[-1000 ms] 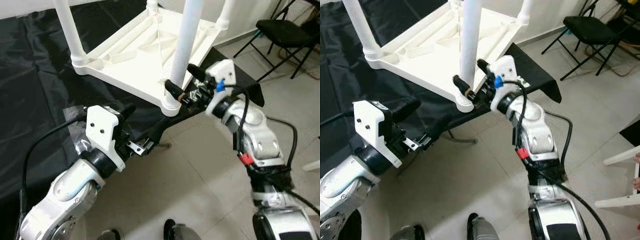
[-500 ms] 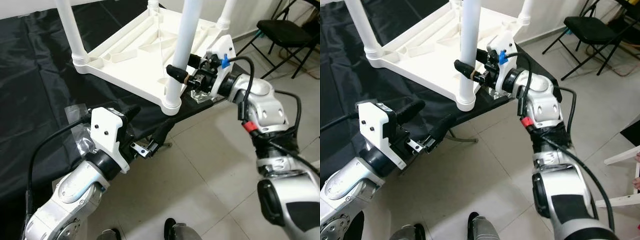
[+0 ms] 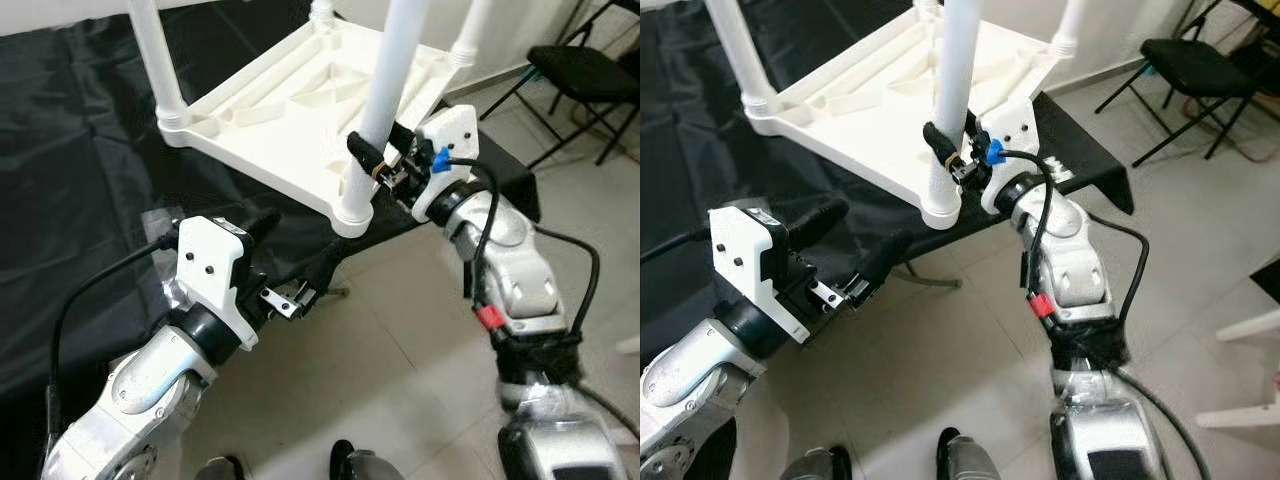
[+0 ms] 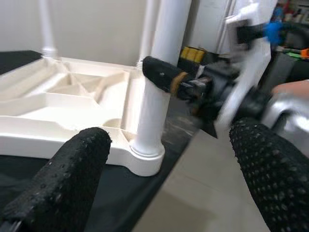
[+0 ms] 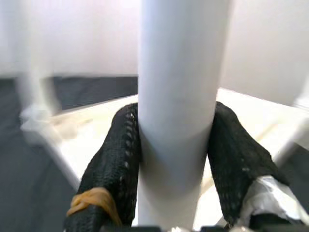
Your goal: Building children table
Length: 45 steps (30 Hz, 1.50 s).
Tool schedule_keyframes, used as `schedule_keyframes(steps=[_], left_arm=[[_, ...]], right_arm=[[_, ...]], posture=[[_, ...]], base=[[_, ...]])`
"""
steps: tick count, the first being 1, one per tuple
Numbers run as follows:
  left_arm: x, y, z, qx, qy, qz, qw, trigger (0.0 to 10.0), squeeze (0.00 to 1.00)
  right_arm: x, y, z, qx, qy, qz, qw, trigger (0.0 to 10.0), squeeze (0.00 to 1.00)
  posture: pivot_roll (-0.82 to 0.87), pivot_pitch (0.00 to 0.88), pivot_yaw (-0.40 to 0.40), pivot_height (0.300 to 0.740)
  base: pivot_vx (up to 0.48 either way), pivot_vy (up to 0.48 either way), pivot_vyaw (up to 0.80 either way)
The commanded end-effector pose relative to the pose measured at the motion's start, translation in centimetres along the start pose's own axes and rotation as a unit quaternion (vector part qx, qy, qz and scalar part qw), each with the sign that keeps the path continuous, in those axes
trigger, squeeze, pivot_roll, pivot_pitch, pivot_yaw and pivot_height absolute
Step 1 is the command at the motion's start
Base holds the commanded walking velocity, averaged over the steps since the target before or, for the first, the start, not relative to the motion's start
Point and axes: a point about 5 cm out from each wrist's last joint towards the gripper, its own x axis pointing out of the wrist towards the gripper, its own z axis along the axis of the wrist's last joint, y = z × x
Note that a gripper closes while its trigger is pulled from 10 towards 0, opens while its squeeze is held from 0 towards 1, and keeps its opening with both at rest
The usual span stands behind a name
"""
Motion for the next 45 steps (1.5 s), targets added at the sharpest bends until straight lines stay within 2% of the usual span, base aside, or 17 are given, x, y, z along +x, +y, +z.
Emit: schedule_keyframes(steps=[1,2,6,12,14,15,17,18,20,21,27,29,31,33,39,44,45], left_arm=[[0.0,0.0,-0.1,0.004,0.005,-0.006,1.0,10.0,0.0],[0.0,0.0,-0.1,0.004,0.005,-0.006,1.0,10.0,0.0],[0.4,0.1,0.0,0.007,-0.003,-0.012,1.0,10.0,0.0],[0.8,-0.2,0.0,0.004,-0.006,-0.021,1.0,10.0,0.0],[0.9,-0.2,0.0,0.002,-0.007,-0.023,1.0,10.0,0.0],[1.0,-0.2,0.0,0.001,-0.007,-0.024,1.0,10.0,0.0],[1.0,-0.2,0.0,0.0,-0.007,-0.025,1.0,10.0,0.0],[1.0,-0.2,-0.1,-0.002,-0.006,-0.026,1.0,10.0,0.0],[1.0,-0.2,-0.1,-0.002,-0.006,-0.026,1.0,10.0,0.0],[1.0,-0.3,-0.1,-0.003,-0.006,-0.028,1.0,10.0,0.0],[1.0,-0.4,0.0,-0.007,-0.005,-0.03,1.0,10.0,0.0],[0.8,-0.4,0.0,-0.008,-0.002,-0.03,1.0,10.0,0.0],[0.8,-0.4,0.0,-0.008,-0.002,-0.03,1.0,10.0,0.0],[0.7,-0.3,0.0,-0.008,-0.001,-0.031,0.999,10.0,0.0],[0.6,-0.3,0.1,-0.006,0.0,-0.03,1.0,10.0,0.0],[0.5,-0.3,0.1,-0.005,0.001,-0.029,1.0,10.0,0.0],[0.4,-0.3,0.1,-0.005,0.001,-0.028,1.0,10.0,0.0]], right_arm=[[-1.0,-1.5,-6.2,-0.014,0.139,-0.087,0.986,0.0,0.0],[-1.0,-1.5,-6.2,-0.014,0.139,-0.087,0.986,0.0,0.0],[4.6,2.6,-4.1,0.011,0.12,-0.078,0.99,0.0,0.0],[5.4,4.3,-2.9,0.007,0.117,-0.048,0.992,0.0,0.0],[5.3,4.4,-2.7,-0.001,0.116,-0.04,0.992,0.9,0.0],[5.0,4.4,-2.6,0.005,0.118,-0.031,0.993,10.0,0.0],[4.4,4.2,-2.5,0.02,0.115,-0.023,0.993,10.0,0.0],[3.7,4.0,-2.3,0.024,0.111,-0.005,0.994,10.0,0.22],[3.7,4.0,-2.3,0.024,0.111,-0.005,0.994,10.0,0.22],[3.0,4.2,-1.8,0.046,0.094,0.021,0.994,10.0,1.0],[1.5,3.6,0.2,0.078,0.03,0.115,0.99,10.0,1.0],[0.9,1.3,2.5,0.088,-0.047,0.192,0.976,10.0,1.0],[0.9,1.3,2.5,0.088,-0.047,0.192,0.976,10.0,1.0],[0.7,-0.8,3.5,0.053,-0.064,0.274,0.958,10.0,1.0],[0.6,-2.7,4.1,-0.004,-0.048,0.353,0.935,10.0,1.0],[1.0,-4.3,4.8,-0.037,-0.037,0.368,0.928,10.0,1.0],[1.7,-5.7,5.6,-0.063,-0.03,0.372,0.926,10.0,0.36]], posture=[[0.1,0.259,-0.084,0.74],[0.1,0.259,-0.084,0.74],[0.09,0.233,-0.08,0.74],[0.07,0.236,-0.068,0.74],[0.07,0.236,-0.068,0.74],[0.06,0.24,-0.063,0.74],[0.05,0.248,-0.059,0.74],[0.04,0.249,-0.057,0.74],[0.04,0.249,-0.057,0.74],[0.04,0.255,-0.053,0.74],[0.03,0.271,-0.047,0.74],[0.04,0.278,-0.042,0.74],[0.04,0.278,-0.042,0.74],[0.05,0.282,-0.042,0.74],[0.06,0.286,-0.046,0.74],[0.06,0.286,-0.048,0.74],[0.06,0.287,-0.05,0.74]], base=[[0.0,0.0,0.0],[0.0,0.0,0.0],[0.0,0.0,0.0],[0.0,0.0,0.0],[0.0,0.0,0.0],[0.0,0.0,0.0],[0.0,0.0,0.0],[0.0,0.0,0.0],[0.0,0.0,0.0],[0.0,0.0,0.0],[0.0,0.0,0.0],[0.0,0.0,0.0],[0.0,0.0,0.0],[0.0,0.0,0.0],[0.0,0.0,0.0],[0.0,0.0,0.0],[0.0,0.0,0.0]])
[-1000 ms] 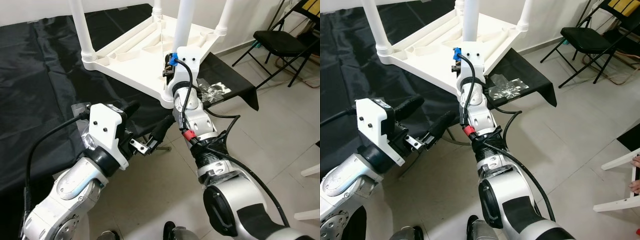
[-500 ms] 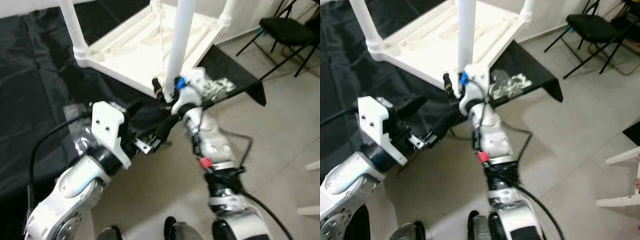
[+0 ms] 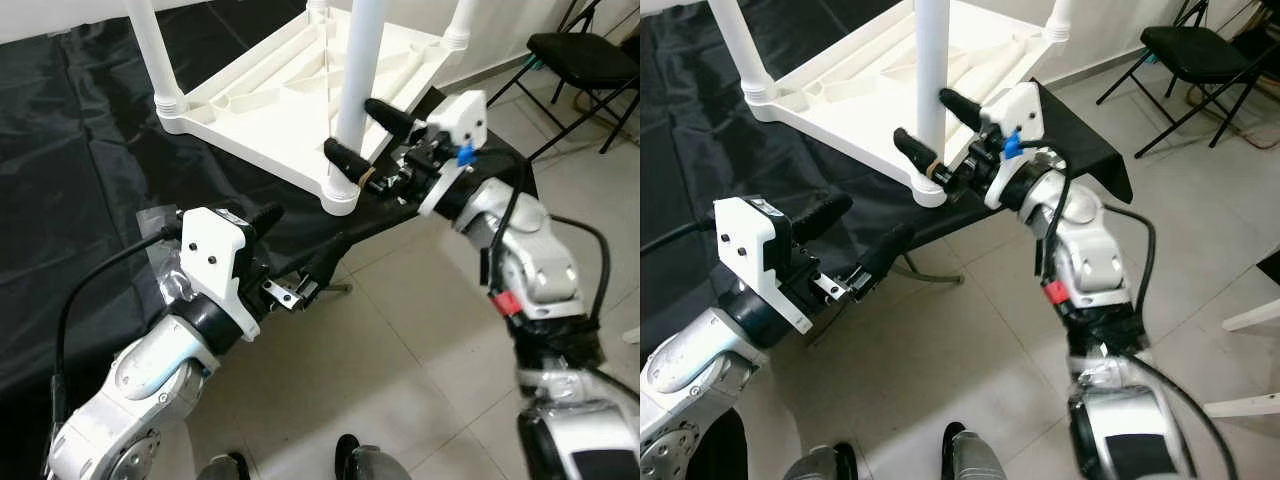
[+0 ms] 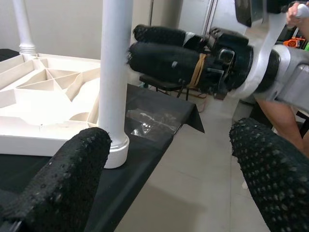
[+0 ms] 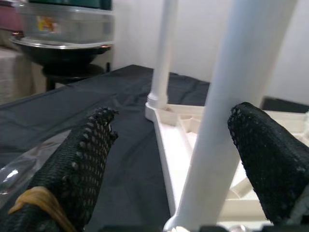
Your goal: Building children table
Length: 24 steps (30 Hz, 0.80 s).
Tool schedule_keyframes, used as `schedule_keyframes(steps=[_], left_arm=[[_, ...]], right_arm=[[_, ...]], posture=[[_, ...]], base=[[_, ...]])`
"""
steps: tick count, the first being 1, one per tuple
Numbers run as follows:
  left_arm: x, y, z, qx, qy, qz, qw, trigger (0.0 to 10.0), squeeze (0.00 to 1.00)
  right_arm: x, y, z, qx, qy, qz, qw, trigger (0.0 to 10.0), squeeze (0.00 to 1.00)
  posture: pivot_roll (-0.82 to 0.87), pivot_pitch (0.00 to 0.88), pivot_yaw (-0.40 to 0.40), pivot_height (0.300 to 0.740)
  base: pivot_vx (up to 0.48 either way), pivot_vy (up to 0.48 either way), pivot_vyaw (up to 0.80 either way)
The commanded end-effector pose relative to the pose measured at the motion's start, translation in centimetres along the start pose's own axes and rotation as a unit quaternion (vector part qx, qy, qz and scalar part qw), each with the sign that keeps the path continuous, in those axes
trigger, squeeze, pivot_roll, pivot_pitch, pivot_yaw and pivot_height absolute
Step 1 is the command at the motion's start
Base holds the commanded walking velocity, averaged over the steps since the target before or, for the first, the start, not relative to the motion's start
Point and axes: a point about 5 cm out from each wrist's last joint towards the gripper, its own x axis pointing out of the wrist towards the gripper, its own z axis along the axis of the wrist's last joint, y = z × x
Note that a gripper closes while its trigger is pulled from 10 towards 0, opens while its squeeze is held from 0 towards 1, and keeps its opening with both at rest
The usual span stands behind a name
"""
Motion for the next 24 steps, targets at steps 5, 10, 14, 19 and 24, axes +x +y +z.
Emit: schedule_keyframes(steps=[5,10,14,19,24], left_arm=[[-0.4,-0.6,0.2,0.0,0.005,-0.008,1.0,10.0,0.0],[-0.6,-0.9,0.2,-0.002,0.009,-0.006,1.0,10.0,0.0],[-1.0,-1.0,0.3,-0.003,0.014,-0.003,1.0,10.0,0.0],[-1.2,-1.1,0.6,0.0,0.019,-0.003,1.0,10.0,0.0],[-1.5,-1.2,0.8,0.002,0.021,0.0,1.0,10.0,0.0]], right_arm=[[0.3,-4.6,0.7,-0.056,0.033,-0.069,0.996,10.0,0.0],[0.8,-5.4,1.2,-0.052,0.023,-0.086,0.995,10.0,0.0],[0.5,-5.2,0.9,-0.013,0.007,-0.067,0.998,10.0,0.0],[1.3,-3.8,-0.1,0.029,0.013,0.035,0.999,10.0,0.0],[2.6,-3.5,-0.5,0.033,0.018,0.078,0.996,10.0,0.0]], posture=[[0.07,0.302,-0.054,0.74],[0.08,0.31,-0.059,0.74],[0.09,0.337,-0.054,0.74],[0.1,0.362,-0.052,0.74],[0.11,0.384,-0.057,0.74]], base=[[0.0,0.0,0.0],[0.0,0.0,0.0],[0.0,0.0,0.0],[0.0,0.0,0.0],[0.0,0.0,0.0]])
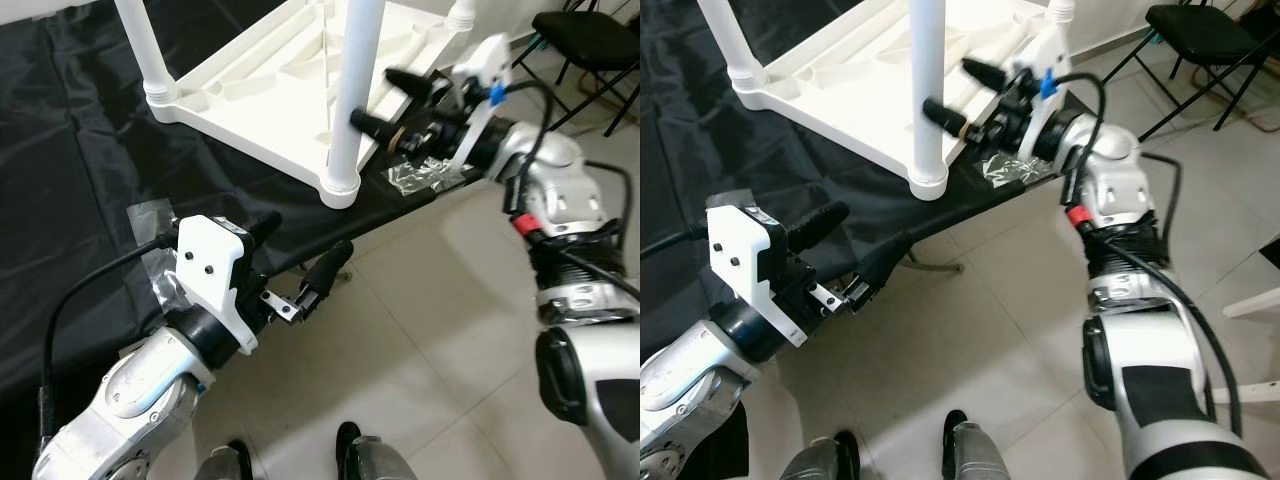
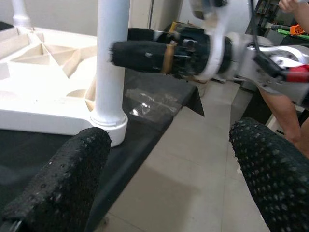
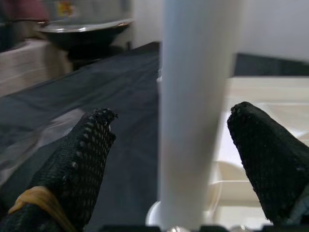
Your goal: Building children table
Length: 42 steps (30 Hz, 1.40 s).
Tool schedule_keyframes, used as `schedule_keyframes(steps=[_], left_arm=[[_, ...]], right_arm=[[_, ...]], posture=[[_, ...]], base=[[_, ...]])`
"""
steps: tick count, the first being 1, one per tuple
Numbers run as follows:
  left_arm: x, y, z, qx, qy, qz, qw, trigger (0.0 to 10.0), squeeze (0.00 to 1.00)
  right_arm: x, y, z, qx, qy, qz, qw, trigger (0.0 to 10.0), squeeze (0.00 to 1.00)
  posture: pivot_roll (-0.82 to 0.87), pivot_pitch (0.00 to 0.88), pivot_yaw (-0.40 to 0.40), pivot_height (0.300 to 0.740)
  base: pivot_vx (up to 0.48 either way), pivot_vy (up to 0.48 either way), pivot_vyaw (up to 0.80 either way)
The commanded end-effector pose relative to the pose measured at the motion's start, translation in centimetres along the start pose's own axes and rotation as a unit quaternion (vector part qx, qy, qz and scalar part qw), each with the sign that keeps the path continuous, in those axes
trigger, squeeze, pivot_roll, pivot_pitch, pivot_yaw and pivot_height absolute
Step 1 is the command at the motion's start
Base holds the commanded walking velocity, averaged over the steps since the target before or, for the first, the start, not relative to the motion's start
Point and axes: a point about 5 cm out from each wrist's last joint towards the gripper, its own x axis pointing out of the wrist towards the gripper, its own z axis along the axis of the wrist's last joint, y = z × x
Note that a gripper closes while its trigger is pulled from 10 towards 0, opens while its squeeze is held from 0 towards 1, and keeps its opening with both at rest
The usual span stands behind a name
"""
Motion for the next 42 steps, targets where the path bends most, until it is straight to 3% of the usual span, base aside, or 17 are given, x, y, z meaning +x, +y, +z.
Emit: schedule_keyframes(steps=[1,6,7,19,25,28,29,30,31,32,33,34,35,36,39,41,42], left_arm=[[-0.4,-0.3,0.0,-0.001,0.008,-0.001,1.0,10.0,0.0],[-0.5,-0.4,0.2,-0.002,0.005,0.006,1.0,10.0,0.0],[-0.6,-0.2,0.6,0.001,-0.001,0.011,1.0,10.0,0.0],[-0.5,0.1,0.9,0.004,-0.009,0.018,1.0,10.0,0.0],[-0.6,0.3,0.9,0.008,-0.01,0.023,1.0,10.0,0.0],[-0.6,0.5,1.0,0.009,-0.012,0.026,1.0,10.0,0.0],[-0.6,0.5,1.0,0.009,-0.011,0.027,1.0,10.0,0.0],[-0.5,0.8,0.9,0.009,-0.013,0.028,0.999,10.0,0.0],[-0.4,0.9,0.8,0.007,-0.015,0.027,1.0,10.0,0.0],[-0.3,1.0,0.7,0.006,-0.016,0.025,1.0,10.0,0.0],[-0.3,1.0,0.7,0.006,-0.016,0.025,1.0,10.0,0.0],[0.1,1.1,0.6,0.006,-0.019,0.017,1.0,10.0,0.0],[0.3,1.2,0.6,0.006,-0.022,0.009,1.0,10.0,0.0],[0.3,1.2,0.6,0.006,-0.022,0.009,1.0,10.0,0.0],[0.7,1.6,0.6,0.004,-0.032,-0.001,0.999,10.0,0.0],[0.7,1.7,0.6,0.003,-0.033,-0.002,0.999,10.0,0.0],[0.8,1.6,0.5,0.002,-0.034,-0.004,0.999,10.0,0.0]], right_arm=[[0.5,-0.1,0.2,-0.018,0.008,0.012,1.0,10.0,0.0],[0.8,-0.3,0.6,-0.031,0.013,0.01,0.999,10.0,0.0],[0.8,-0.8,1.7,-0.051,0.015,0.007,0.999,0.0,0.0],[-0.6,-1.3,1.9,-0.094,0.069,0.015,0.993,0.0,0.0],[-2.4,-1.4,-0.3,-0.087,0.096,-0.056,0.99,0.0,0.0],[-3.3,-0.6,-2.0,-0.066,0.098,-0.107,0.987,0.0,0.0],[-3.9,0.5,-3.9,-0.045,0.104,-0.152,0.982,0.0,0.0],[-4.8,1.9,-7.8,0.023,0.087,-0.359,0.929,0.0,0.0],[-4.6,4.7,-11.9,0.069,0.115,-0.475,0.87,0.0,0.0],[-4.2,7.0,-14.2,0.094,0.139,-0.538,0.826,0.0,0.0],[-4.2,7.0,-14.2,0.094,0.139,-0.538,0.826,0.0,0.0],[-1.3,7.9,-14.4,0.098,0.139,-0.527,0.833,0.0,0.0],[1.5,7.8,-13.7,0.094,0.133,-0.489,0.857,0.0,0.0],[1.5,7.8,-13.7,0.094,0.133,-0.489,0.857,0.0,0.0],[5.0,6.2,-10.7,0.083,0.119,-0.462,0.875,0.0,0.0],[5.4,6.0,-10.0,0.083,0.112,-0.46,0.877,0.0,0.0],[5.6,5.7,-9.5,0.091,0.109,-0.46,0.876,8.8,0.0]], posture=[[0.11,0.388,-0.061,0.74],[0.12,0.39,-0.061,0.74],[0.12,0.391,-0.065,0.74],[0.09,0.379,-0.08,0.74],[0.08,0.367,-0.079,0.74],[0.08,0.361,-0.085,0.74],[0.07,0.353,-0.089,0.74],[0.06,0.325,-0.091,0.74],[0.04,0.303,-0.061,0.74],[0.04,0.303,-0.061,0.74],[0.04,0.303,-0.061,0.74],[0.06,0.288,-0.072,0.74],[0.06,0.277,-0.065,0.74],[0.06,0.277,-0.065,0.74],[0.02,0.253,-0.046,0.74],[0.02,0.253,-0.046,0.74],[0.02,0.252,-0.037,0.74]], base=[[0.0,0.0,0.0],[0.0,0.0,0.0],[0.0,0.0,0.0],[0.0,0.0,0.0],[0.0,0.0,0.0],[0.0,0.0,0.0],[0.0,0.0,0.0],[0.0,0.0,0.0],[0.0,0.0,0.0],[0.0,0.0,0.0],[0.0,0.0,0.0],[0.0,0.0,0.0],[0.0,0.0,0.0],[0.0,0.0,0.0],[0.0,0.0,0.0],[0.0,0.0,0.0],[0.0,0.0,0.0]])
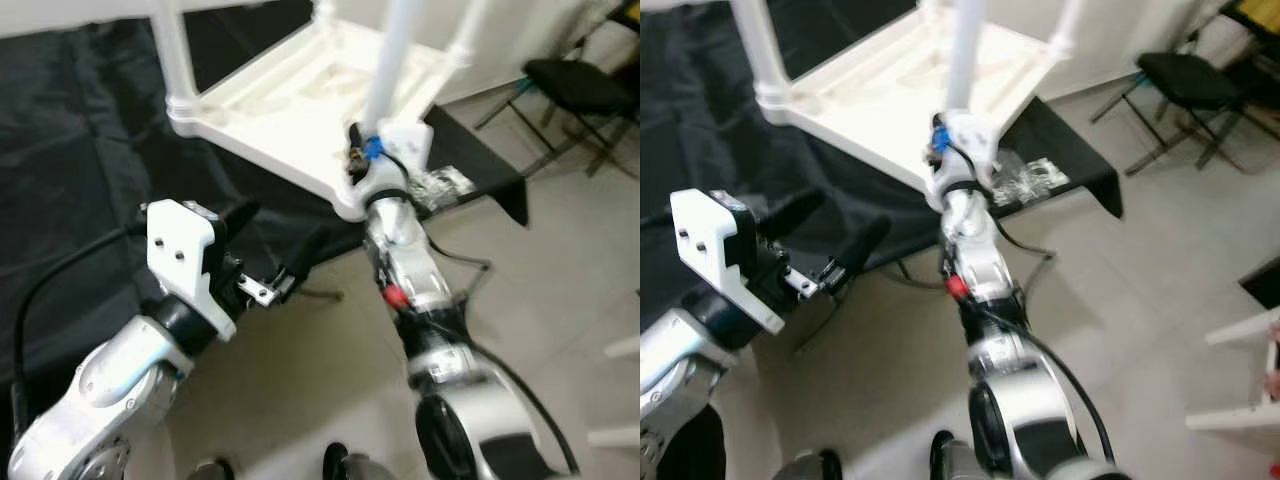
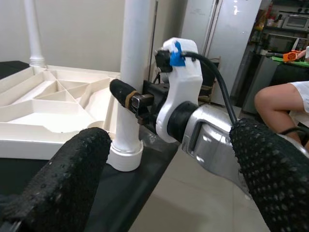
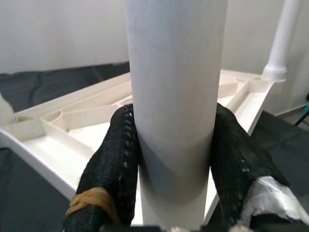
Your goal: Building children table
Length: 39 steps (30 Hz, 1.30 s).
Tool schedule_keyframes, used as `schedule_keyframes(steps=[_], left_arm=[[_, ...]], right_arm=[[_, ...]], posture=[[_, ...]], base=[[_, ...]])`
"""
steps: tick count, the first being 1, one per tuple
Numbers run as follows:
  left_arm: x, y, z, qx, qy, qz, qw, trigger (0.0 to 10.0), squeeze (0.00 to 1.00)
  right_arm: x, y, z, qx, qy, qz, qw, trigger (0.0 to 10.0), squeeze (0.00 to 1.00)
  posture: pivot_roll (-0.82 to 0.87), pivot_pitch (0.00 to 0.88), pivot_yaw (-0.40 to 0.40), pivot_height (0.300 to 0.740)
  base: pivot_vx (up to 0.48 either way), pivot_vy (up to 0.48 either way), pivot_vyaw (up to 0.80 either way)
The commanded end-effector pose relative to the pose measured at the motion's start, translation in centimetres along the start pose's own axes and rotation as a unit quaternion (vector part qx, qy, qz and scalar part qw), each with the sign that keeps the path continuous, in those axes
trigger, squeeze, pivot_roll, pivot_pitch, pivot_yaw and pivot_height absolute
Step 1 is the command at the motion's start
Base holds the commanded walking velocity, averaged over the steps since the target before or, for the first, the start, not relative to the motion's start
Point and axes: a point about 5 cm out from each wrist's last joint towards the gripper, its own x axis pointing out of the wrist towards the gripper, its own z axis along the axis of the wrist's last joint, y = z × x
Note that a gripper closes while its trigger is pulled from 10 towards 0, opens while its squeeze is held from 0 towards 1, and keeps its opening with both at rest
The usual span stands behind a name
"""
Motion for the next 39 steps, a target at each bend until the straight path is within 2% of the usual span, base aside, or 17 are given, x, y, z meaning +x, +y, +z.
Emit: schedule_keyframes(steps=[1,2,6,7,8,9,10,12,13,15,16,18,29,30,31,34,39], left_arm=[[0.0,-0.2,-0.1,-0.003,-0.003,-0.009,1.0,10.0,0.0],[0.1,-0.3,-0.1,-0.007,-0.005,-0.012,1.0,10.0,0.0],[0.2,-0.5,-0.1,-0.009,-0.007,-0.022,1.0,10.0,0.0],[0.1,-0.5,-0.1,-0.01,-0.007,-0.025,1.0,10.0,0.0],[0.1,-0.5,-0.1,-0.01,-0.007,-0.025,1.0,10.0,0.0],[0.2,-0.5,-0.1,-0.01,-0.009,-0.028,1.0,10.0,0.0],[0.2,-0.5,-0.1,-0.01,-0.009,-0.028,1.0,10.0,0.0],[0.1,-0.5,-0.1,-0.009,-0.009,-0.027,1.0,10.0,0.0],[0.1,-0.5,-0.1,-0.009,-0.009,-0.027,1.0,10.0,0.0],[0.1,-0.4,-0.2,-0.007,-0.009,-0.026,1.0,10.0,0.0],[0.1,-0.4,-0.2,-0.007,-0.009,-0.026,1.0,10.0,0.0],[0.0,-0.4,-0.2,-0.007,-0.009,-0.025,1.0,10.0,0.0],[-0.3,-0.7,0.0,-0.004,-0.005,-0.021,1.0,10.0,0.0],[-0.4,-0.8,0.1,-0.004,-0.005,-0.02,1.0,10.0,0.0],[-0.4,-0.8,0.1,-0.004,-0.005,-0.02,1.0,10.0,0.0],[-0.6,-0.9,0.3,-0.004,-0.004,-0.016,1.0,10.0,0.0],[-0.8,-1.0,0.5,-0.004,-0.003,-0.013,1.0,10.0,0.0]], right_arm=[[-0.8,-0.2,-3.7,0.0,0.1,-0.003,0.995,8.8,0.0],[-0.9,-0.1,-3.0,-0.004,0.095,0.004,0.995,10.0,0.0],[-1.8,0.2,-2.1,0.027,0.09,0.023,0.995,10.0,0.0],[-2.4,0.2,-1.5,0.041,0.072,0.043,0.996,10.0,1.0],[-2.4,0.2,-1.5,0.041,0.072,0.043,0.996,10.0,1.0],[-3.6,0.2,0.0,0.068,0.018,0.16,0.985,10.0,1.0],[-3.6,0.2,0.0,0.068,0.018,0.16,0.985,10.0,1.0],[-4.5,-0.9,1.1,0.079,-0.009,0.258,0.963,10.0,1.0],[-4.5,-0.9,1.1,0.079,-0.009,0.258,0.963,10.0,1.0],[-3.9,-3.6,1.8,0.044,-0.019,0.281,0.958,10.0,1.0],[-3.9,-3.6,1.8,0.044,-0.019,0.281,0.958,10.0,1.0],[-2.8,-6.7,3.1,-0.009,-0.028,0.283,0.959,10.0,1.0],[-0.6,-9.6,5.0,-0.075,0.027,0.347,0.934,10.0,1.0],[-0.4,-9.6,5.5,-0.075,0.023,0.358,0.93,10.0,0.0],[-0.4,-9.6,5.5,-0.075,0.023,0.358,0.93,10.0,0.0],[0.1,-8.9,6.3,-0.065,0.015,0.414,0.908,10.0,0.0],[0.2,-8.1,6.5,-0.063,0.013,0.441,0.895,10.0,0.0]], posture=[[0.02,0.252,-0.037,0.74],[0.02,0.253,-0.032,0.74],[0.01,0.253,-0.032,0.74],[0.02,0.257,-0.033,0.74],[0.02,0.257,-0.033,0.74],[0.02,0.261,-0.033,0.74],[0.02,0.261,-0.033,0.74],[0.02,0.263,-0.036,0.74],[0.02,0.263,-0.036,0.74],[0.02,0.264,-0.034,0.74],[0.02,0.264,-0.034,0.74],[0.02,0.265,-0.036,0.74],[0.05,0.289,-0.041,0.74],[0.06,0.3,-0.047,0.74],[0.06,0.3,-0.047,0.74],[0.06,0.317,-0.051,0.74],[0.07,0.331,-0.053,0.74]], base=[[0.0,0.0,0.0],[0.0,0.0,0.0],[0.0,0.0,0.0],[0.0,0.0,0.0],[0.0,0.0,0.0],[0.0,0.0,0.0],[0.0,0.0,0.0],[0.0,0.0,0.0],[0.0,0.0,0.0],[0.0,0.0,0.0],[0.0,0.0,0.0],[0.0,0.0,0.0],[0.0,0.0,0.0],[0.0,0.0,0.0],[0.0,0.0,0.0],[0.0,0.0,0.0],[0.0,0.0,0.0]])
